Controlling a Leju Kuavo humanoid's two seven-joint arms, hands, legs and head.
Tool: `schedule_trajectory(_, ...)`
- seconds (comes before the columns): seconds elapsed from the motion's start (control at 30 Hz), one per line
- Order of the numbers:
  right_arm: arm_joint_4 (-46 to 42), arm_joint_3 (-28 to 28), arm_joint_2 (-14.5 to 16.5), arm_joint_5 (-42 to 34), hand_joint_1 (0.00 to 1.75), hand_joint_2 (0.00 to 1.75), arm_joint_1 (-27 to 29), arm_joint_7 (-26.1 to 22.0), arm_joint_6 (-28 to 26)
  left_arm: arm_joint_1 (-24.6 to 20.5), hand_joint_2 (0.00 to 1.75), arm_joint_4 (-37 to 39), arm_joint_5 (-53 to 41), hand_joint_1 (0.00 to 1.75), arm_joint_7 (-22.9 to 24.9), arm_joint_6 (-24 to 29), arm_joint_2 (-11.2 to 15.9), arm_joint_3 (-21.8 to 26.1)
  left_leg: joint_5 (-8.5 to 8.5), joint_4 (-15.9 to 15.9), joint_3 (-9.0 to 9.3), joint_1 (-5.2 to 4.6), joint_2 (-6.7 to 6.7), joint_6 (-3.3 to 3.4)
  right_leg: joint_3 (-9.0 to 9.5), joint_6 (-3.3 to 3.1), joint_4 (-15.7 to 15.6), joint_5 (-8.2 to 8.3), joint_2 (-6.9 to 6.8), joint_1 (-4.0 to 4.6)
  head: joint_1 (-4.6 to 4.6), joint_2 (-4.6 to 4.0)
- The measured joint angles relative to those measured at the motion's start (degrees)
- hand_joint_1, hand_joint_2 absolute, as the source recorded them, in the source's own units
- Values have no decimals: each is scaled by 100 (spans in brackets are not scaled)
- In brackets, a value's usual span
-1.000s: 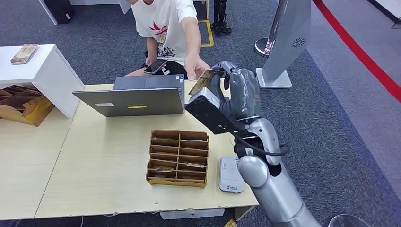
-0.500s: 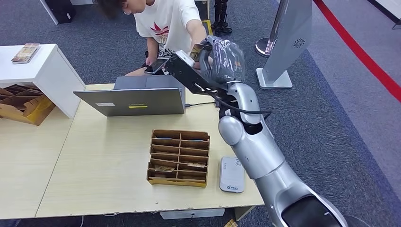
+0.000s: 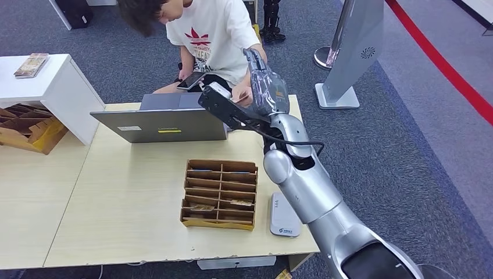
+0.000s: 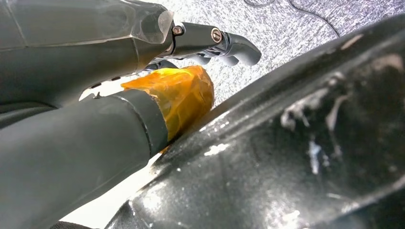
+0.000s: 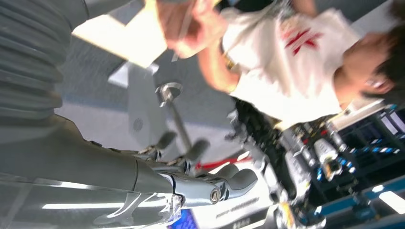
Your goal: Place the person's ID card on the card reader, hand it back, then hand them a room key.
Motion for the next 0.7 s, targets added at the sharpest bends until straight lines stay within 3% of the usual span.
schedule_trajectory(0.07,-124,-1,10,-394,0,0,165,-181,82,3,0,0,55,0,-8,0,-1,0,-1,0,0,0,0,0,-1,0,0,0,0,0,1,0)
schedule_trajectory(0.2,-608,5,26,-1227,0,175,676,-560,229,21,0,1,197,0,-74,7,0,1,-3,0,-4,1,-1,0,-5,1,-1,-1,-1,0,0,0)
schedule_trajectory(0.27,-919,41,25,-1563,0,175,960,-695,307,30,0,2,263,0,-105,14,0,2,-3,0,-6,1,0,0,-9,1,-1,-2,-1,0,-1,0)
schedule_trajectory(0.37,-1441,182,4,-1851,0,44,1378,-769,439,38,0,2,356,0,-122,24,-2,5,-3,0,-9,1,1,0,-14,1,-1,-2,0,0,0,0)
schedule_trajectory(0.4,-1617,246,-13,-1926,0,44,1519,-788,476,41,0,2,391,0,-127,28,-2,8,-3,-1,-9,1,1,0,-14,1,-1,-3,0,0,-1,0)
schedule_trajectory(0.5,-2106,451,-103,-2155,0,175,1921,-875,514,58,0,2,483,0,-170,37,-2,34,-4,-1,-11,1,1,0,-15,2,-1,-4,0,0,0,0)
schedule_trajectory(0.7,-2844,770,-319,-2317,0,175,2608,-944,511,82,0,2,605,0,-227,49,-5,86,-8,-1,-13,0,2,1,-16,4,-2,-5,0,0,-1,0)
